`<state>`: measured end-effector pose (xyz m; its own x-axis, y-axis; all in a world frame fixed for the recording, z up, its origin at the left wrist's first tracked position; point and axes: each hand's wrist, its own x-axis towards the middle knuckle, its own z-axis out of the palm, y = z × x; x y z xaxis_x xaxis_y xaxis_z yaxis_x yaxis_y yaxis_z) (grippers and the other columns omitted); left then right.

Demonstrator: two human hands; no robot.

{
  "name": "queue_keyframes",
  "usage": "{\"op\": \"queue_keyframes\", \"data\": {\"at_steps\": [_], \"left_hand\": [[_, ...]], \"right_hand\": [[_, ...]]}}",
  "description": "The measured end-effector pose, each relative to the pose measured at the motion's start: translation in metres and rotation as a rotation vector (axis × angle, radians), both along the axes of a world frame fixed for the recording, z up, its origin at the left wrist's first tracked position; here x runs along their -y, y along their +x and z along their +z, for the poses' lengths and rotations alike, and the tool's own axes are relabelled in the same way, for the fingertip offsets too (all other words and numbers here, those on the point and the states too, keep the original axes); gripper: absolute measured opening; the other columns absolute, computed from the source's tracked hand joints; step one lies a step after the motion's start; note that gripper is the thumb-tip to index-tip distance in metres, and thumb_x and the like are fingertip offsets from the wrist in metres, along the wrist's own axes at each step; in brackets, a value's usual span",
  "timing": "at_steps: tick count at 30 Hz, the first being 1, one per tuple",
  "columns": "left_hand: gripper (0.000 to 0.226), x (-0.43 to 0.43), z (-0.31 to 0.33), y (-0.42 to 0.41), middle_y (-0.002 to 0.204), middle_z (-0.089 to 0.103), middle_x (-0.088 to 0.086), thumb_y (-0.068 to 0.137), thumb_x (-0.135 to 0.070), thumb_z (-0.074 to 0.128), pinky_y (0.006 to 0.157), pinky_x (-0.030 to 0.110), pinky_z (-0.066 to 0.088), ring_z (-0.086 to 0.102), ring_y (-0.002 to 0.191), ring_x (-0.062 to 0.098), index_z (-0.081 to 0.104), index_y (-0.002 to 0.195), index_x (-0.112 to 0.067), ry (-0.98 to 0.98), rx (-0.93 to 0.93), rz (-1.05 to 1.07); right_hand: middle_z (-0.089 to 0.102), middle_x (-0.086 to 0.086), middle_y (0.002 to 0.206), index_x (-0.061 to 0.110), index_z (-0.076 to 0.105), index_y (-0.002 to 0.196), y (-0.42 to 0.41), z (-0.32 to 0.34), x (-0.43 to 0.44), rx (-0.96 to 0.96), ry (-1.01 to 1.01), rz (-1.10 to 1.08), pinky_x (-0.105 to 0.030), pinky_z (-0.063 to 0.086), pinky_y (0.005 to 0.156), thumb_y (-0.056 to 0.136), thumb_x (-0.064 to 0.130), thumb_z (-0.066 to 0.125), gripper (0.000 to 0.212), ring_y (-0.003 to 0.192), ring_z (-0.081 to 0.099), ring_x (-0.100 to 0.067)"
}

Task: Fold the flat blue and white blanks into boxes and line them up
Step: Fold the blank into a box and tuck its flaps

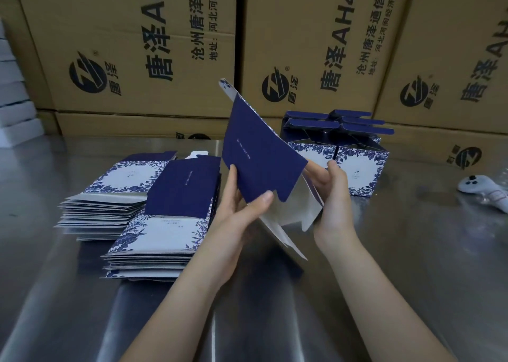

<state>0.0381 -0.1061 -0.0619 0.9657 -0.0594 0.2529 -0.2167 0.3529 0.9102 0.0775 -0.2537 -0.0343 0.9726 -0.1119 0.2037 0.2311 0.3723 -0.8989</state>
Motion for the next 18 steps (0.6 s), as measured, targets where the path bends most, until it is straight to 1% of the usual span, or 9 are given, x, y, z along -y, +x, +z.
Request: {"op": "queue_keyframes", "data": {"at_steps": [1, 4, 6, 9, 11, 13, 15, 16, 18], "left_hand": [[0.102, 0.0, 0.0, 0.0, 0.141, 0.055, -0.018, 0.071, -0.031, 0.079, 0.111, 0.047, 0.042, 0.055, 0.129, 0.01, 0.019, 0.151, -0.052, 0.013, -0.003, 0.007], [0.108, 0.002, -0.001, 0.0, 0.149, 0.045, -0.016, 0.07, -0.026, 0.083, 0.112, 0.046, 0.041, 0.05, 0.134, 0.013, 0.017, 0.154, -0.046, 0.06, -0.03, 0.063], [0.096, 0.004, -0.002, 0.001, 0.151, 0.043, -0.014, 0.082, -0.029, 0.079, 0.11, 0.044, 0.045, 0.052, 0.131, 0.01, 0.018, 0.155, -0.042, 0.079, -0.052, 0.145], [0.075, 0.005, -0.003, 0.005, 0.148, 0.047, -0.011, 0.094, -0.038, 0.062, 0.101, 0.036, 0.051, 0.061, 0.12, 0.008, 0.02, 0.156, -0.036, 0.101, -0.099, 0.217], [0.071, 0.004, -0.004, 0.006, 0.147, 0.048, -0.009, 0.095, -0.041, 0.058, 0.098, 0.033, 0.052, 0.062, 0.118, 0.009, 0.022, 0.156, -0.033, 0.096, -0.123, 0.251], [0.068, 0.002, -0.003, 0.007, 0.151, 0.043, -0.005, 0.096, -0.045, 0.054, 0.103, 0.039, 0.05, 0.057, 0.125, 0.015, 0.026, 0.156, -0.031, 0.104, -0.142, 0.287], [0.062, 0.0, -0.002, 0.008, 0.151, 0.044, 0.001, 0.098, -0.048, 0.05, 0.105, 0.043, 0.049, 0.056, 0.127, 0.019, 0.033, 0.153, -0.025, 0.102, -0.158, 0.306], [0.057, -0.001, -0.001, 0.008, 0.147, 0.049, 0.001, 0.099, -0.048, 0.047, 0.103, 0.042, 0.05, 0.059, 0.123, 0.017, 0.039, 0.149, -0.023, 0.09, -0.166, 0.309], [0.043, -0.001, 0.001, 0.008, 0.126, 0.066, -0.003, 0.102, -0.046, 0.042, 0.095, 0.037, 0.053, 0.069, 0.105, 0.009, 0.052, 0.138, -0.025, 0.046, -0.186, 0.311]], "right_hand": [[0.075, 0.005, 0.102, 0.023, 0.077, 0.098, 0.0, 0.001, 0.001, -0.002, 0.017, 0.009, -0.019, 0.054, 0.064, 0.1, 0.044, 0.032, 0.05, 0.089, 0.07, -0.006], [0.073, 0.0, 0.109, 0.022, 0.076, 0.104, 0.001, 0.0, 0.005, -0.004, 0.025, 0.027, -0.029, 0.054, 0.075, 0.1, 0.047, 0.031, 0.052, 0.098, 0.069, -0.016], [0.073, -0.002, 0.11, 0.021, 0.074, 0.109, 0.002, 0.0, 0.006, 0.011, 0.017, 0.043, -0.03, 0.053, 0.08, 0.1, 0.047, 0.029, 0.053, 0.102, 0.068, -0.02], [0.07, -0.003, 0.117, 0.019, 0.068, 0.118, 0.004, 0.0, 0.008, 0.051, -0.008, 0.073, -0.036, 0.045, 0.095, 0.102, 0.045, 0.025, 0.053, 0.114, 0.062, -0.021], [0.068, -0.002, 0.122, 0.02, 0.065, 0.123, 0.005, 0.0, 0.008, 0.068, -0.02, 0.115, -0.033, 0.046, 0.092, 0.102, 0.044, 0.026, 0.051, 0.116, 0.06, -0.018], [0.067, -0.003, 0.124, 0.021, 0.064, 0.123, 0.006, 0.0, 0.009, 0.081, -0.032, 0.154, -0.028, 0.047, 0.084, 0.099, 0.043, 0.033, 0.045, 0.114, 0.06, -0.017], [0.067, -0.006, 0.121, 0.017, 0.064, 0.119, 0.007, 0.0, 0.01, 0.111, -0.007, 0.172, -0.026, 0.051, 0.08, 0.09, 0.037, 0.046, 0.04, 0.109, 0.063, -0.017], [0.067, -0.007, 0.12, 0.015, 0.063, 0.114, 0.008, 0.001, 0.01, 0.133, 0.013, 0.176, -0.027, 0.052, 0.079, 0.085, 0.032, 0.047, 0.037, 0.107, 0.064, -0.018], [0.065, -0.012, 0.12, 0.014, 0.06, 0.1, 0.007, 0.001, 0.011, 0.18, 0.048, 0.176, -0.034, 0.051, 0.085, 0.079, 0.019, 0.046, 0.026, 0.112, 0.062, -0.026]]}}
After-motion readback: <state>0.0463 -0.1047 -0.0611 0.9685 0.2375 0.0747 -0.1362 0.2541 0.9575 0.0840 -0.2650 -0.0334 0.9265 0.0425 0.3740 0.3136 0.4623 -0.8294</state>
